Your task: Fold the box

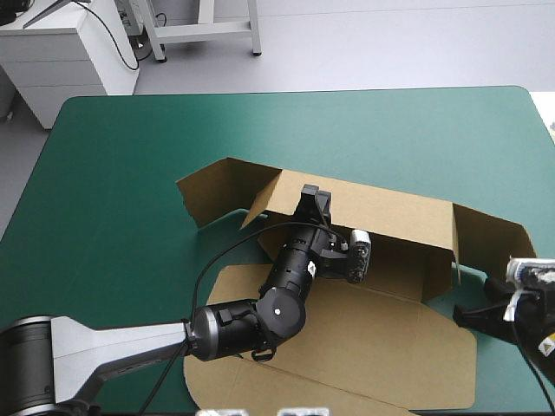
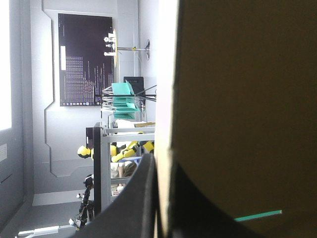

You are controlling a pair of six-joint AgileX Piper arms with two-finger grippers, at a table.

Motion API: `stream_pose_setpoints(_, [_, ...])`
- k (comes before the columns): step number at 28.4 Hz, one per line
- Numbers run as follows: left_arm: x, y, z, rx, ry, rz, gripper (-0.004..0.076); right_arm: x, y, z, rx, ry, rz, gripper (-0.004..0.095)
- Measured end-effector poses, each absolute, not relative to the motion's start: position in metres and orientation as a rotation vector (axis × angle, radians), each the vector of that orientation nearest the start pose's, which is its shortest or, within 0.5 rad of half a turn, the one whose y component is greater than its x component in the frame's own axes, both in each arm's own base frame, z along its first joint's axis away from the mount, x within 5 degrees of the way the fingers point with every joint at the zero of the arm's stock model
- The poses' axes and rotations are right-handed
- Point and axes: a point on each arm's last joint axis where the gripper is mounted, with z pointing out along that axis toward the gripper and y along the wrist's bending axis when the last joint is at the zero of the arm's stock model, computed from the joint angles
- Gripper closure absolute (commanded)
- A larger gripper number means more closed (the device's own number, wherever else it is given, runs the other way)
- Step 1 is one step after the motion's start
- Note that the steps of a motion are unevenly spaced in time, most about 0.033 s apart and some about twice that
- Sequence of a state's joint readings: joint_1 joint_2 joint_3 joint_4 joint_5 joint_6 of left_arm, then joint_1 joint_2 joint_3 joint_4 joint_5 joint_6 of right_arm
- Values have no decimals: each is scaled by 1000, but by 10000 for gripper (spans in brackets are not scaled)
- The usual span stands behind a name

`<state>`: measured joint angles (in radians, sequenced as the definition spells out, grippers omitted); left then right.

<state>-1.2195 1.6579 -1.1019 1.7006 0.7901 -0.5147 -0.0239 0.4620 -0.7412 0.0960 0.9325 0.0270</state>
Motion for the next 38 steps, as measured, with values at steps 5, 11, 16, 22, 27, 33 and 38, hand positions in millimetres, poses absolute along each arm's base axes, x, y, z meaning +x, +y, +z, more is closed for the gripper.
stream_pose_setpoints(5, [183,-314,286,1521,1098,755,732,113,4,388,80,2121,112,916])
stream_pose_setpoints(11, [183,-314,286,1522,1097,753,732,179,0,412,166,2145,123,928])
stream_pose_setpoints(16, [183,-314,286,1522,1097,753,732,218,-1,397,178,2256,119,928])
stream_pose_setpoints(22, [183,-314,286,1523,1097,753,732,239,-12,377,227,2354,95,928])
stream_pose_setpoints(27, [183,-314,285,1523,1097,754,732,237,-31,371,262,2409,104,928])
stream_pose_setpoints(33, [183,-313,286,1522,1097,754,732,228,-45,367,245,2478,195,928])
stream_pose_setpoints(38, [183,-313,286,1509,1110,741,732,220,-48,364,202,2553,229,928])
